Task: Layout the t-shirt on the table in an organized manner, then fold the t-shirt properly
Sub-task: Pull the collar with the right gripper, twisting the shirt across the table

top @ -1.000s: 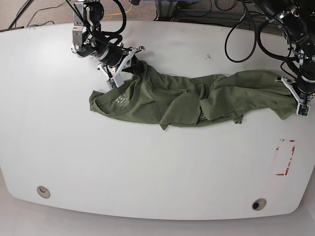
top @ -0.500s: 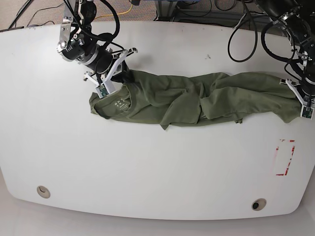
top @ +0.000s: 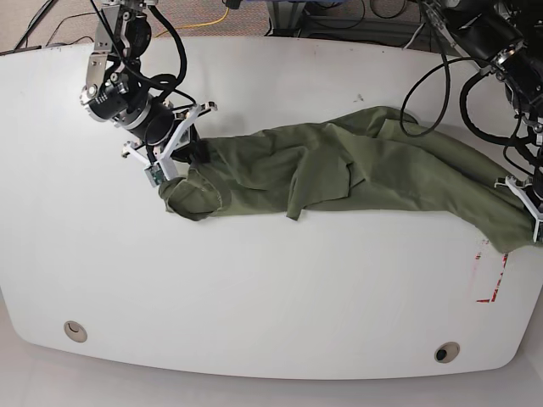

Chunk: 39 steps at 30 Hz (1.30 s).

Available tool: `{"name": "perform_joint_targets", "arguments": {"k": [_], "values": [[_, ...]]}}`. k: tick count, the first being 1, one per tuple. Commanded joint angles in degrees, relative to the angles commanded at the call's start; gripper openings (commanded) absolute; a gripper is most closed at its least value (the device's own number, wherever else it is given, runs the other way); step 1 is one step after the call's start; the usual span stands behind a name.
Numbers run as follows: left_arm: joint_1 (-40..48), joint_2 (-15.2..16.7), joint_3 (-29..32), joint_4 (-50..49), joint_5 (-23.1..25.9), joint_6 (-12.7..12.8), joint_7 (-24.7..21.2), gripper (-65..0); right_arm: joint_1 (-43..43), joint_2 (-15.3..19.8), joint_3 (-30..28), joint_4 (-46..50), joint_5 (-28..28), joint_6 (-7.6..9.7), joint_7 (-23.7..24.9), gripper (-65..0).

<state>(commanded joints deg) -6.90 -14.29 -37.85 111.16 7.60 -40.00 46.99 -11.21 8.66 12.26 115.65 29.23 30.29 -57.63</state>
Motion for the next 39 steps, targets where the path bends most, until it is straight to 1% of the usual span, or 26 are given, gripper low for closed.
{"name": "perform_joint_targets", "arguments": {"k": [4,5,6,7,9,10,12,13,15,19,25,31,36,39], "values": [[-0.1,-1.0,0.0,0.0,0.0,0.0,0.0,-63.6,1.3,1.6,0.0,0.0,0.0,-0.09,-0.8,-65.0],[-0.1,-1.5,0.0,-0.1,0.0,0.0,0.0,-61.1,2.0,2.2,0.1,-0.1,0.0,-0.18,-1.2,-65.0],[-0.1,-1.7,0.0,-0.2,0.0,0.0,0.0,-60.0,2.3,2.4,0.1,-0.1,0.0,-0.18,-1.2,-65.0],[-0.1,-2.0,0.0,-0.6,0.0,0.0,0.0,-56.7,2.8,2.9,0.1,-0.1,0.0,-0.18,-1.4,-65.0],[-0.2,-2.3,0.0,-1.8,-0.1,0.0,-0.1,-51.9,3.6,3.4,0.6,-0.2,-0.2,-0.18,-1.4,-65.0],[-0.7,-2.9,-0.1,-2.5,-0.1,0.0,-0.2,-49.3,4.4,4.0,1.1,-0.5,0.0,-0.09,-1.5,-65.0],[-1.8,-3.5,-0.4,-3.8,-0.1,0.0,-1.1,-46.1,5.6,4.8,1.8,-1.4,0.0,-0.09,-1.6,-65.0],[-2.1,-3.7,-0.5,-4.3,-0.1,0.0,-1.7,-45.6,6.2,5.2,1.8,-1.8,0.0,-0.09,-1.6,-65.0],[-2.5,-3.8,-0.5,-6.1,-0.1,0.0,-3.3,-45.3,7.8,6.3,1.9,-3.2,0.0,-0.09,-1.6,-65.0],[-2.9,-5.3,-0.4,-8.3,-0.1,0.0,-4.6,-45.3,10.8,7.8,1.8,-5.1,0.0,0.0,-1.6,-65.0],[-5.9,-5.2,-0.1,-11.3,-0.1,0.0,-6.1,-45.3,16.6,8.7,1.7,-9.1,0.0,0.0,-1.7,-65.0],[-7.3,-5.1,0.0,-12.3,-0.1,0.0,-6.1,-45.0,23.0,8.7,1.7,-12.0,0.0,0.0,-4.7,-65.0],[-6.9,-5.1,2.4,-12.1,-0.1,0.0,-5.8,-44.7,26.1,8.4,1.8,-14.9,0.0,0.0,-5.0,-65.0],[-6.2,-4.9,2.7,-11.6,-0.1,0.0,-5.5,-44.7,27.5,8.4,1.7,-16.4,0.0,0.0,-5.0,-65.0]]}}
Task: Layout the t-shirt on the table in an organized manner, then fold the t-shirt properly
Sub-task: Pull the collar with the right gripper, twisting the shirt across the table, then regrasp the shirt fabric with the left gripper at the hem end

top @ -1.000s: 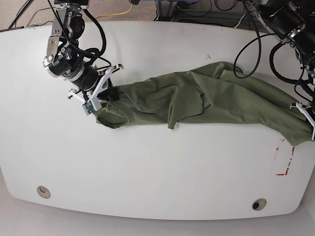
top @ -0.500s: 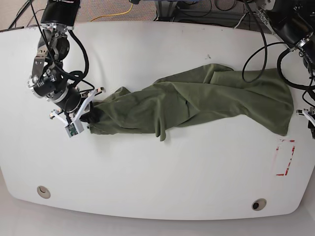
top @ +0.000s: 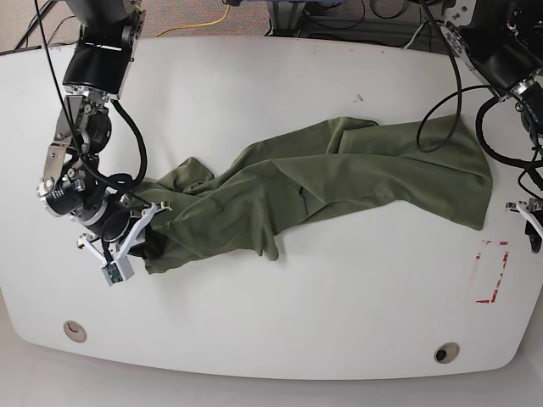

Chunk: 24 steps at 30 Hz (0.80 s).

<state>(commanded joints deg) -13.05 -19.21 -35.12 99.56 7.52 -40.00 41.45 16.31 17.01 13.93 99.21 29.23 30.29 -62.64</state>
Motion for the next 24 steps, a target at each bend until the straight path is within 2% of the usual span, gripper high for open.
{"name": "perform_joint_targets", "arguments": {"k": [3,7,10,12,14,16,24], "values": [[4.0,0.1,0.0,2.3,-0.1,0.0,1.7,-44.6,0.7,-0.2,-0.6,-1.4,0.0,0.0,0.0,-65.0],[10.1,2.7,-0.1,6.7,-0.3,0.0,2.2,-43.6,0.8,-0.6,-1.5,-2.3,-0.3,0.0,0.1,-65.0],[14.7,3.6,-0.8,7.8,-0.4,0.0,2.2,-37.8,0.7,-0.8,-1.6,-2.3,-0.2,0.0,0.1,-65.0],[16.8,4.2,-2.1,7.8,-0.6,0.0,2.2,-31.4,0.5,-1.2,-1.6,-2.4,-0.1,0.0,0.1,-65.0],[17.7,5.8,-4.3,7.7,-2.3,0.0,2.1,-25.7,0.4,-2.1,-1.6,-2.4,-0.4,0.0,0.1,-65.0],[17.9,7.2,-6.6,7.7,-4.8,0.0,2.2,-22.6,0.4,-2.3,-1.6,-2.4,-0.4,0.0,0.1,-65.0],[20.3,8.1,-7.6,3.7,-11.2,0.0,2.2,-21.0,-0.9,-2.8,-1.6,-2.4,-0.3,0.09,0.2,-65.0]]}}
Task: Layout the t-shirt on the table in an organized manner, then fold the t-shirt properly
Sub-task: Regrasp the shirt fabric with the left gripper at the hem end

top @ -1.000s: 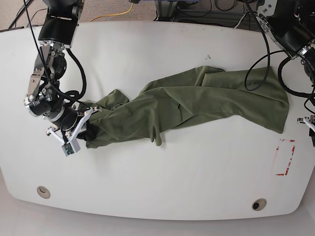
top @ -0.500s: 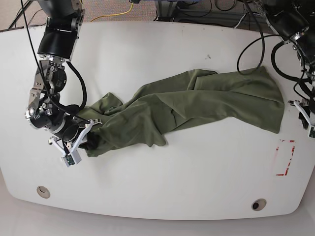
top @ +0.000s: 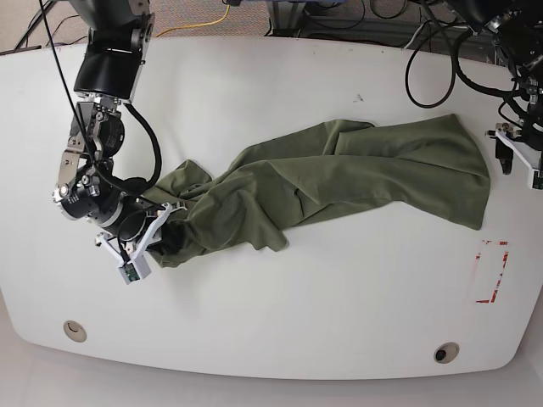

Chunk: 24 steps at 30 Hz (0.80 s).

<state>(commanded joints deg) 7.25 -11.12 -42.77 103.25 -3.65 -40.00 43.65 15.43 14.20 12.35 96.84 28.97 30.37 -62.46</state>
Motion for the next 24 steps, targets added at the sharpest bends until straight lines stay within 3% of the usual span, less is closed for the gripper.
{"name": "perform_joint_targets", "arguments": {"k": [12,24], "values": [[-0.9,0.2,0.2,-12.0,-6.9,0.0,0.0,-21.1,-0.1,0.2,0.0,0.0,-0.1,0.0,0.0,-65.0],[-2.1,1.8,2.6,-17.6,-6.9,0.0,-0.4,-21.1,-0.1,0.4,0.0,0.0,0.2,0.0,0.0,-65.0]]}}
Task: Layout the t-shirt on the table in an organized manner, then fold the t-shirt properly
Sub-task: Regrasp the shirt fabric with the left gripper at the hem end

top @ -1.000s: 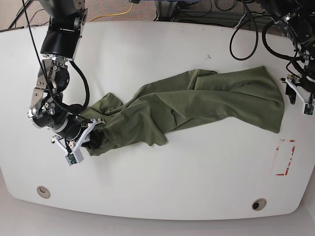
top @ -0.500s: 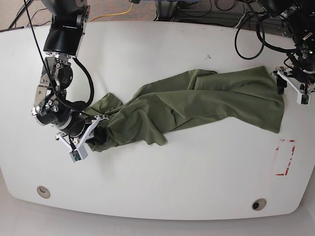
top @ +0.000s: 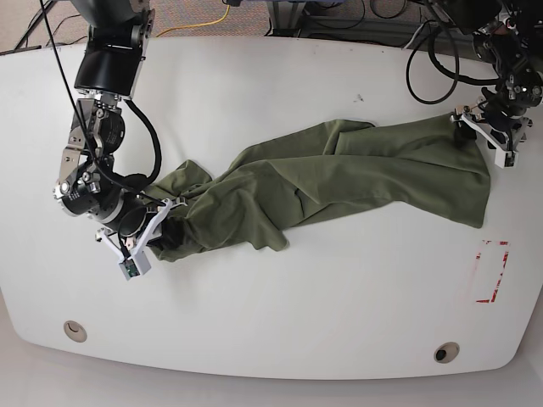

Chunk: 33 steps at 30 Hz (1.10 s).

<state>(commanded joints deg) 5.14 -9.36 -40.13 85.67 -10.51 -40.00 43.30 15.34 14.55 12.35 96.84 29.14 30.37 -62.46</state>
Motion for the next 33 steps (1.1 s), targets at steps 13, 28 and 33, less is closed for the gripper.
{"name": "perform_joint_targets", "arguments": {"k": [13,28,33], "values": [[-0.4,1.1,4.2,-0.1,0.2,0.0,0.0,-58.6,0.0,-0.2,0.1,0.3,0.0,0.0,0.0,-65.0],[-2.7,-1.8,3.8,5.5,0.0,0.0,4.7,-58.3,0.4,0.7,0.4,0.4,0.1,0.0,0.0,-65.0],[-1.3,-2.0,1.2,8.3,0.0,0.0,5.2,-45.8,0.2,0.6,0.4,0.4,0.1,0.0,0.0,-65.0]]}}
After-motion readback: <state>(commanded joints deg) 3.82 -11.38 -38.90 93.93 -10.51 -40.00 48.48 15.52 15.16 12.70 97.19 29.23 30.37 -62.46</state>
